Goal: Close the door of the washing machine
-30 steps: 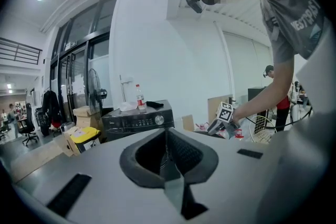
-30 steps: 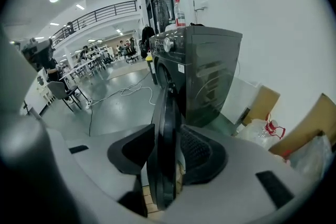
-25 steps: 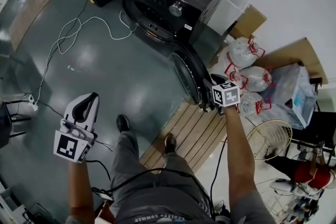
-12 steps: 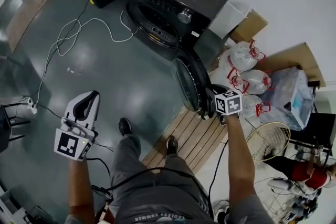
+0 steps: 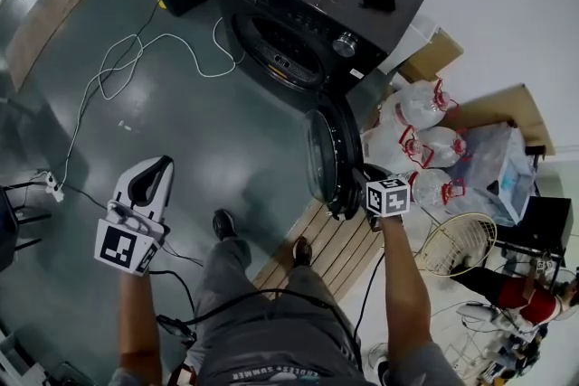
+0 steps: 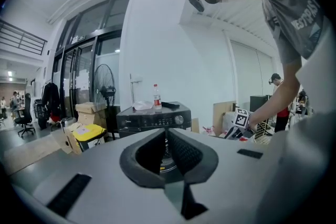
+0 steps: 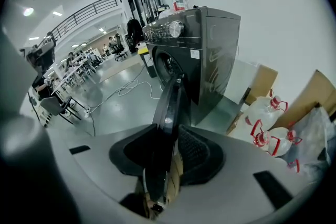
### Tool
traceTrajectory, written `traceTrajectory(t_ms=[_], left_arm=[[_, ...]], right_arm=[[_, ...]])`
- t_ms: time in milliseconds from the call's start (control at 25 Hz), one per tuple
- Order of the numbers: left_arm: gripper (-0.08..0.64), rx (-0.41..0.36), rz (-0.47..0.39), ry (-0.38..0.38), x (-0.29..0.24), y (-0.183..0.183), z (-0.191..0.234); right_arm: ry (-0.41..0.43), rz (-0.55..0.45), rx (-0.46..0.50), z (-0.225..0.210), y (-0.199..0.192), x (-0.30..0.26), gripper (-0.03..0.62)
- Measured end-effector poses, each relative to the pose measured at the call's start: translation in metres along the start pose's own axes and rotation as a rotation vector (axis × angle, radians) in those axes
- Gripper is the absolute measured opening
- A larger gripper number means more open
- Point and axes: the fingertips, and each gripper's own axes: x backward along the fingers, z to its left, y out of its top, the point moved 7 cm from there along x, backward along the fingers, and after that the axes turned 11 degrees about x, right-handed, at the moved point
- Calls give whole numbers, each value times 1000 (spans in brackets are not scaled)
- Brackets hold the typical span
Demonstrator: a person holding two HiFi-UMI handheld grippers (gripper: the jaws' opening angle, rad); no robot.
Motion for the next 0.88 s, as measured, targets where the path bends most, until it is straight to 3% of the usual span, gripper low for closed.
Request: traceTrajectory(t_ms=[520,880], left_arm=[[29,40,10,-66,20,10,103],[29,57,36,-138,3,24,127]], right_arm=[[-67,36,-174,79,27,-30,160],[-97,-13,-335,133,64,-63,178]])
